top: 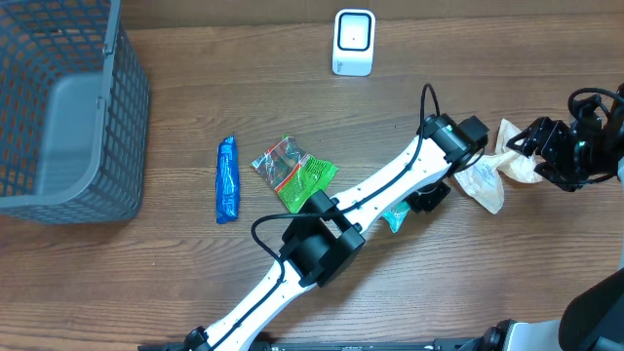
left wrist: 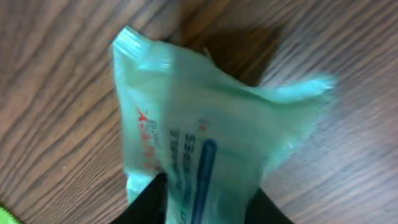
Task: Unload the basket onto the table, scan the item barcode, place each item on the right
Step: 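Lift the wipes pack with the left gripper up to the white scanner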
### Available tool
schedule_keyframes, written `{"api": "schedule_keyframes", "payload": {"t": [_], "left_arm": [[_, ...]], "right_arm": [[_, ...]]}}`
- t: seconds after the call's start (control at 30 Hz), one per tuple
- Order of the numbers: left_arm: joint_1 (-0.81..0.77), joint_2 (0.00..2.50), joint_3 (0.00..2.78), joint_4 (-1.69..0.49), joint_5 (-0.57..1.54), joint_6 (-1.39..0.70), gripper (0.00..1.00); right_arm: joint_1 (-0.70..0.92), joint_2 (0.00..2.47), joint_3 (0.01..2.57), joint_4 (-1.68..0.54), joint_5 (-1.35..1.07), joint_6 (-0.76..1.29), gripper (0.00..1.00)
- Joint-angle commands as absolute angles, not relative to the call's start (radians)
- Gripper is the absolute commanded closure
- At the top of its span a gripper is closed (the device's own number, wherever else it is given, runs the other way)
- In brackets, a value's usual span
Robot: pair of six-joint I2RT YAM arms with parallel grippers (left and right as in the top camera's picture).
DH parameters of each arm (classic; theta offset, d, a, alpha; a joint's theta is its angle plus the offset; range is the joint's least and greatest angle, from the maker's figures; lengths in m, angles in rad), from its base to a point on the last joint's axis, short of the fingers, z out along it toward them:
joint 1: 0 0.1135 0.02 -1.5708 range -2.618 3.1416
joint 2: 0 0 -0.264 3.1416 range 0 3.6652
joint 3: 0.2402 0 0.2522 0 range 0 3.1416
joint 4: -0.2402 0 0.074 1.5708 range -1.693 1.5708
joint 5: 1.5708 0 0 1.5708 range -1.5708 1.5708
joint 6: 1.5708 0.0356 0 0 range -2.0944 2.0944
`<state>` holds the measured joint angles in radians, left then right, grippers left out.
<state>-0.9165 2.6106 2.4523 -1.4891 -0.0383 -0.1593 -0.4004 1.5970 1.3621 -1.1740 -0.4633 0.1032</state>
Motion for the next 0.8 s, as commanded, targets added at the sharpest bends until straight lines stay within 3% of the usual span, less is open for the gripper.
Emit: {"api": "schedule_keyframes", "payload": {"t": [0.0,0.1,0.23,0.6,0.77], "left_arm": [[-0.922,2.629,2.405,-1.483,-0.02,-0.173,0.82],[-0.92,2.629,2.4,-1.483,-0.026,-0.173,0.95],[-0.896,2.621,2.407,-1.483,0.085,-0.126,0.96],[-0.638,2.593,2.421,-1.585,1.031,0.255,0.96],[-0.505,2.593,2.421,-1.675,1.306,0.371,0.96]], "right_arm": [[-0.405,1.589,1.358,-1.173,-0.464,0.078,0.22],[-0.405,1.589,1.358,-1.173,-0.465,0.078,0.22],[-0.405,1.589,1.358,-1.173,-0.465,0.078,0.22],[-0.405,1.589,1.358,-1.173,-0.466,0.078,0.22],[-0.405,1.589,1.358,-1.173,-0.466,0.078,0.22]]}}
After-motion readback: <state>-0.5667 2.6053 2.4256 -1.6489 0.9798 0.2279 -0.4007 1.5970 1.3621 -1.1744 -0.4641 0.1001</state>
